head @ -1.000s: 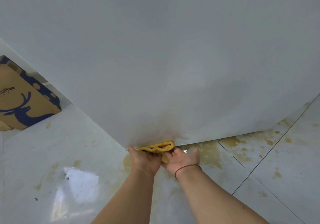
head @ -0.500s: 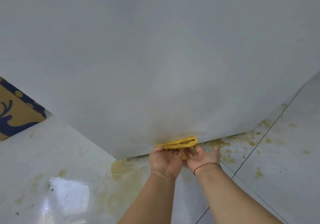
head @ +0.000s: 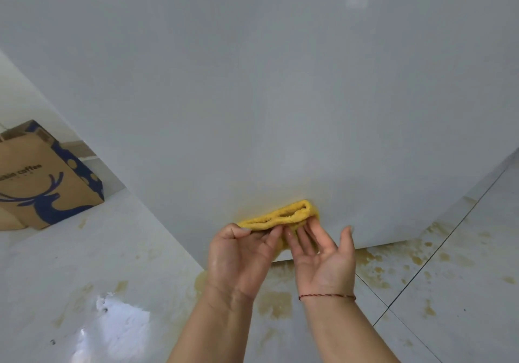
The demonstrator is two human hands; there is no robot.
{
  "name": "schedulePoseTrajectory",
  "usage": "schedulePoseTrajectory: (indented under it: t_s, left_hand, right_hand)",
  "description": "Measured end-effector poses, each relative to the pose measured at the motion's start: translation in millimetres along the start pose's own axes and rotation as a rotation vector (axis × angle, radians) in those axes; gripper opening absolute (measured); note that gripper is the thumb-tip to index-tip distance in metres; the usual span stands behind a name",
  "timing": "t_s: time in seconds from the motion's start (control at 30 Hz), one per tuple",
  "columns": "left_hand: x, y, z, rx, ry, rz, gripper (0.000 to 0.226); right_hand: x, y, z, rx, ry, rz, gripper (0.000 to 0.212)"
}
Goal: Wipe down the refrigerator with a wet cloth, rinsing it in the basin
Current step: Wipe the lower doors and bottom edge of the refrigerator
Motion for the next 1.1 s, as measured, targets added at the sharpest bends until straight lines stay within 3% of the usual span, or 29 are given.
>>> schedulePoseTrajectory:
  t_s: [0.33, 0.43, 0.5, 0.6, 0.67, 0.77, 0.83, 0.87, 0.97, 1.1]
  left_hand:
    - [-35, 45, 47, -0.041, -0.012, -0.185, 0.07]
    - [-27, 56, 62, -0.03, -0.022, -0.086, 0.071]
    - [-20, 60, 68, -0.004, -0.088, 0.032, 0.08]
    - [-12, 61, 74, 0.051, -0.152, 0.183, 0.086]
    - [-12, 61, 75, 0.029, -0.174, 0.235, 0.07]
    - [-11, 62, 64, -0.003, -0.23, 0.236, 0.032]
    - [-7, 64, 52, 0.016, -0.276, 0.19, 0.033]
    - [-3, 64, 47, 0.029, -0.301, 0.166, 0.037]
    - [-2, 69, 33, 0.088, -0.395, 0.09, 0.041]
    - [-6, 66, 29, 0.138, -0.578, 0.099, 0.036]
  right_hand:
    - [-61, 40, -5, 0.036, 0.128, -0.31, 0.059]
    - [-83, 57, -2, 0.154, 0.337, -0.611, 0.062]
    - [-87, 70, 1, 0.279, 0.615, -0.865, 0.064]
    - [-72, 83, 14, 0.371, 0.917, -1.059, 0.071]
    - [-57, 90, 16, 0.357, 0.847, -1.008, 0.068]
    - [-36, 79, 11, 0.206, 0.532, -0.557, 0.063]
    - [-17, 60, 15, -0.008, 0.426, -0.265, 0.064]
    - [-10, 53, 14, -0.083, 0.444, -0.197, 0.066]
    - [5, 43, 13, -0.307, 0.417, -0.17, 0.077]
    - [-2, 52, -5, -0.418, 0.281, -0.303, 0.067]
Point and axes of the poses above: each hand's wrist, its own y-axis away from the middle knuckle, its own x-axis out of the back of the hand, z = x × y, the point moved 3 cm from there along -y, towards the middle knuckle, and after that the axes turned 3 degrees about -z, right-handed, at the moved point
